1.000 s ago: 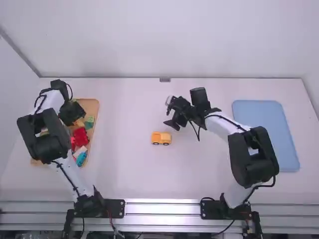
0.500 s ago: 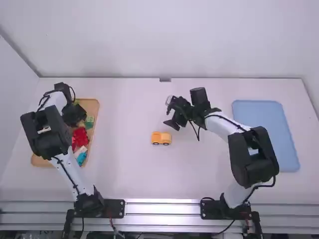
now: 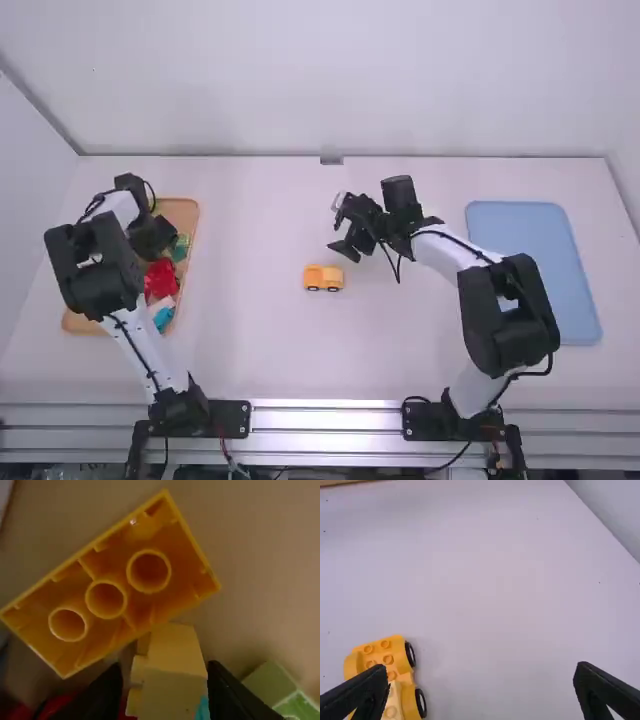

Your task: Assemble lego blocks to make yellow taxi

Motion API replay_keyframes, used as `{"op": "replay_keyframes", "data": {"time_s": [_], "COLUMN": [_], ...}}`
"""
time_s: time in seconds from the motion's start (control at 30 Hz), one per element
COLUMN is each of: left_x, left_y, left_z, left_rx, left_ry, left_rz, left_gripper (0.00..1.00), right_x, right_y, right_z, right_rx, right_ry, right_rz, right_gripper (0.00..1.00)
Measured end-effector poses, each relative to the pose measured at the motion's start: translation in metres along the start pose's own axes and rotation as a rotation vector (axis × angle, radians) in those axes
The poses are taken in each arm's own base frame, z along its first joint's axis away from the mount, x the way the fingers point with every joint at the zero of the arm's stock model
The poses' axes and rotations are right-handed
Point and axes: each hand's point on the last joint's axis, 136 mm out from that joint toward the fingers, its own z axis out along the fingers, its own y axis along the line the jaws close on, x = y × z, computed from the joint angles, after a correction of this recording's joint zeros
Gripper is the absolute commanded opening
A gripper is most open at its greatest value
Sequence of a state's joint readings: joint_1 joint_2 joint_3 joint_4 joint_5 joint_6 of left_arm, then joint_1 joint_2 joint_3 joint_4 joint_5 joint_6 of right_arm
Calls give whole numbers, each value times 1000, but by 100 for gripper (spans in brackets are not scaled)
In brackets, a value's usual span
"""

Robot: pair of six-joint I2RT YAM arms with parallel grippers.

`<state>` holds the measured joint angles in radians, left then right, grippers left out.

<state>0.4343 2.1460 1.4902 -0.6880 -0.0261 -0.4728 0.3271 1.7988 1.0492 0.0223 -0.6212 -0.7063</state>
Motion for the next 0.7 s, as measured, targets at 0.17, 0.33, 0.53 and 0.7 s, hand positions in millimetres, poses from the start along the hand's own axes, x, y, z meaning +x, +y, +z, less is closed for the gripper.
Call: {"op": "replay_keyframes", "data": {"time_s": [0.17, 0.33, 0.53, 0.7], "left_x": [-5, -6, -6, -1], "left_y": [-2, -3, -2, -1], "left_z": [1, 1, 1, 1], "left_rx": [8, 10, 9, 2], "left_ry": [-25, -30, -27, -6], "left_rz": [0, 8, 13, 13], "left_gripper": [36, 28, 28, 33], "right_x": [0, 0, 0, 0], "right_y": [0, 0, 0, 0], "right_z": [0, 0, 0, 0], "right_rx": [0, 0, -1, -1], "right_ry": [0, 0, 1, 1], "right_rz": [1, 9, 11, 22], "right_gripper": [98, 99, 98, 99]}}
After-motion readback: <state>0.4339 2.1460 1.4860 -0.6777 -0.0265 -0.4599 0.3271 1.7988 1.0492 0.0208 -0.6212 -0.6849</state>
